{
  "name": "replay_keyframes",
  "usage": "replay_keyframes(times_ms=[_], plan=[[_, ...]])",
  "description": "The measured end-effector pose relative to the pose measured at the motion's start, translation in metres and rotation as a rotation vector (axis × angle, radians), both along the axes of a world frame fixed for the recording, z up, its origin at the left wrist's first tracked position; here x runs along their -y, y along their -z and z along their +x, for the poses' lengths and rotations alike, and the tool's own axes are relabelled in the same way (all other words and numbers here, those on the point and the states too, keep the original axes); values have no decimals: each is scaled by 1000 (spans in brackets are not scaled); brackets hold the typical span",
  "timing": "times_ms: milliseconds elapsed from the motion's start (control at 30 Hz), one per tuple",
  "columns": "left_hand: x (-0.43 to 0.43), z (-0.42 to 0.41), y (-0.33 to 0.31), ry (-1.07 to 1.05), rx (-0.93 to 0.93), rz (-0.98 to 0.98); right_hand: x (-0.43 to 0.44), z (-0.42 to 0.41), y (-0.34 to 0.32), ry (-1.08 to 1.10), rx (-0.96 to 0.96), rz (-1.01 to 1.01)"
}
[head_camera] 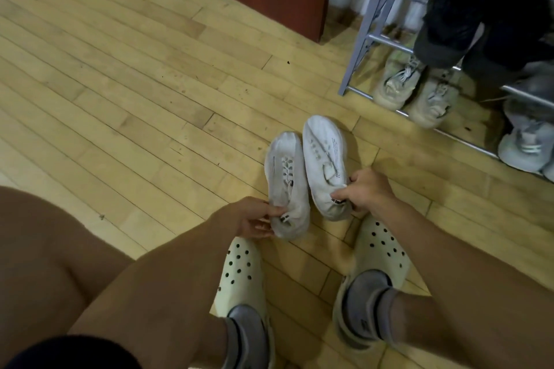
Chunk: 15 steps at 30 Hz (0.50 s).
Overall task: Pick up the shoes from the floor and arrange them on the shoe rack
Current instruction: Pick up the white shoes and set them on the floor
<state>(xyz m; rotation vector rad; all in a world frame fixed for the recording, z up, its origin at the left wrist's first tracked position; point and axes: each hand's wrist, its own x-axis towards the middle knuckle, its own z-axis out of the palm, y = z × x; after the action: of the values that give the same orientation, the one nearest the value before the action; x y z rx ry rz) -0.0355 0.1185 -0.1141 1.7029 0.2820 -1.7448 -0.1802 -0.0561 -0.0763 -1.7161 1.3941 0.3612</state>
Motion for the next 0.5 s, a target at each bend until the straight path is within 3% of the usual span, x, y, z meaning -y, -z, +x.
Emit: replay_keyframes(times_ms=[333, 500], plan=[[2, 9, -130, -97, 391, -100, -11, -23, -134, -17, 90, -171], [15, 2, -214, -190, 522, -267, -16, -38, -219, -36, 180, -339]])
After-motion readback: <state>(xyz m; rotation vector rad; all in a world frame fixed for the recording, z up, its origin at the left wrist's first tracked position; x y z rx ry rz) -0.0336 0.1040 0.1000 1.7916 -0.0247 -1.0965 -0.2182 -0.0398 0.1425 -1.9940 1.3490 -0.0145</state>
